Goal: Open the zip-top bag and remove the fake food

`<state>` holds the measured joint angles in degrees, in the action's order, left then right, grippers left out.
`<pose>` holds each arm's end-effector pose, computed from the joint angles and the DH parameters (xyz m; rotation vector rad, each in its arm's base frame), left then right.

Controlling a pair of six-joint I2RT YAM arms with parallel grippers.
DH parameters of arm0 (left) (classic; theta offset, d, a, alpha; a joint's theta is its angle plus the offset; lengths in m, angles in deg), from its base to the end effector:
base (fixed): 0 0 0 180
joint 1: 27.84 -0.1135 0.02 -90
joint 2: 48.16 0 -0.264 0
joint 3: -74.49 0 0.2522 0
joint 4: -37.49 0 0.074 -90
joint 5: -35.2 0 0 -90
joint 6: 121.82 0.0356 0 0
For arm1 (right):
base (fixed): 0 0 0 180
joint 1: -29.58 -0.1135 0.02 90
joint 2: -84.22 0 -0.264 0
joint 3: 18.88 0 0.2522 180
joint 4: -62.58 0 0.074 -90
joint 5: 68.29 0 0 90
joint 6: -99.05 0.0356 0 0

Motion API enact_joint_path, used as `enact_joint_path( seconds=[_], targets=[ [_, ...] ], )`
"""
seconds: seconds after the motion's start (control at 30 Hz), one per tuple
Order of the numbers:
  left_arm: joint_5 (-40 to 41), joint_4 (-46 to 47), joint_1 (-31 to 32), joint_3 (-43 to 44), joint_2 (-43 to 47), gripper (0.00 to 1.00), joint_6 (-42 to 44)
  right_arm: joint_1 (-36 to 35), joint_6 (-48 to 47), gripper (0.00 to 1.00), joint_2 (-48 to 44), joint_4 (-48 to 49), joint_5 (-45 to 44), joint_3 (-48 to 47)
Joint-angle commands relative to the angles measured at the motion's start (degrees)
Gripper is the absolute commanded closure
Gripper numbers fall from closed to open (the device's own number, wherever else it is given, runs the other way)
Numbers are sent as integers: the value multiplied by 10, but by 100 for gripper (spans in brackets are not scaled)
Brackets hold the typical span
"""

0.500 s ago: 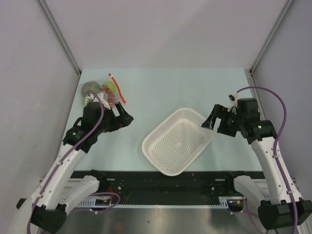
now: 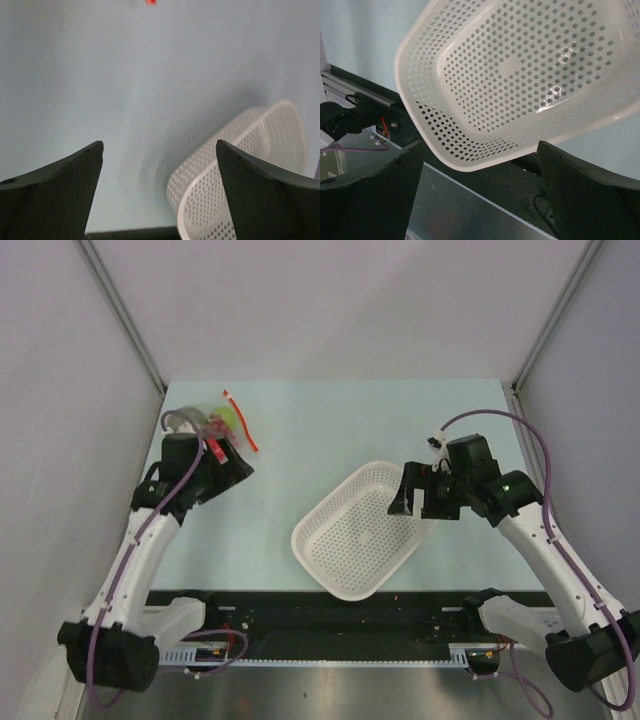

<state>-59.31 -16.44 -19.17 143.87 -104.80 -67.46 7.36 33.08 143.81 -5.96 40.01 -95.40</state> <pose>0.2005 -0.0334 0.3175 -0.5041 2.2812 -0.4849 0.1759 0.0839 0.3301 -0.1028 2.5544 0.7271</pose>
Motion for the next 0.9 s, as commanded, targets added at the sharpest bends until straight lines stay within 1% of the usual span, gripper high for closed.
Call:
enact_joint_path(
  seconds=[0.0, 0.03, 0.1, 0.13, 0.17, 0.23, 0.27, 0.3, 0.33, 0.37, 0.4, 0.43, 0.5, 0.53, 0.57, 0.6, 0.63, 0.67, 0.77, 0.87],
  targets=[
    [8, 113, -65, 26, -76, 3, 0, -37, 18, 0, 24, 18, -6, -60],
    [5, 152, -70, 29, -118, 6, 5, -42, 21, 0, 31, 22, -3, -67],
    [30, 151, -72, 72, -168, 9, 28, -51, 18, 0, 42, 25, -2, -82],
    [32, 154, -72, 89, -197, 14, 41, -56, 15, 0, 54, 28, -2, -97],
    [35, 156, -70, 121, -242, 17, 81, -57, 11, 0, 61, 30, 0, -106],
    [44, 158, -58, 152, -282, 25, 133, -58, 4, 0, 78, 47, 7, -118],
    [61, 159, -53, 179, -315, 25, 183, -58, 0, 0, 87, 54, 9, -122],
    [64, 158, -41, 195, -332, 23, 207, -58, -1, 0, 94, 60, 13, -125],
    [107, 129, -20, 241, -370, 18, 240, -58, -2, 0, 110, 68, 15, -133],
    [135, 117, -8, 265, -389, 15, 255, -58, -3, 0, 117, 68, 16, -138],
    [161, 105, 5, 307, -431, 13, 281, -59, -3, 0, 129, 69, 16, -147],
    [240, 102, 33, 326, -452, 11, 289, -59, -2, 0, 134, 68, 13, -148],
    [322, 105, 58, 377, -498, 10, 296, -60, -2, 0, 140, 67, 10, -152],
    [398, 101, 78, 396, -541, 10, 295, -60, -2, 0, 141, 66, 7, -153],
    [425, 98, 87, 429, -564, 11, 294, -60, -1, 0, 141, 64, 3, -154],
    [454, 98, 100, 443, -583, 14, 291, -60, -2, 0, 141, 61, -1, -155],
    [497, 91, 105, 455, -619, 22, 287, -60, -2, 0, 141, 54, -3, -155],
    [513, 80, 108, 489, -635, 24, 270, -60, -3, 0, 141, 50, -5, -155],
    [525, 24, 108, 552, -689, 26, 242, -60, -5, 0, 132, 35, -10, -155],
    [526, 16, 111, 567, -717, 29, 244, -60, 1, 0, 116, 30, -12, -142]
  ],
)
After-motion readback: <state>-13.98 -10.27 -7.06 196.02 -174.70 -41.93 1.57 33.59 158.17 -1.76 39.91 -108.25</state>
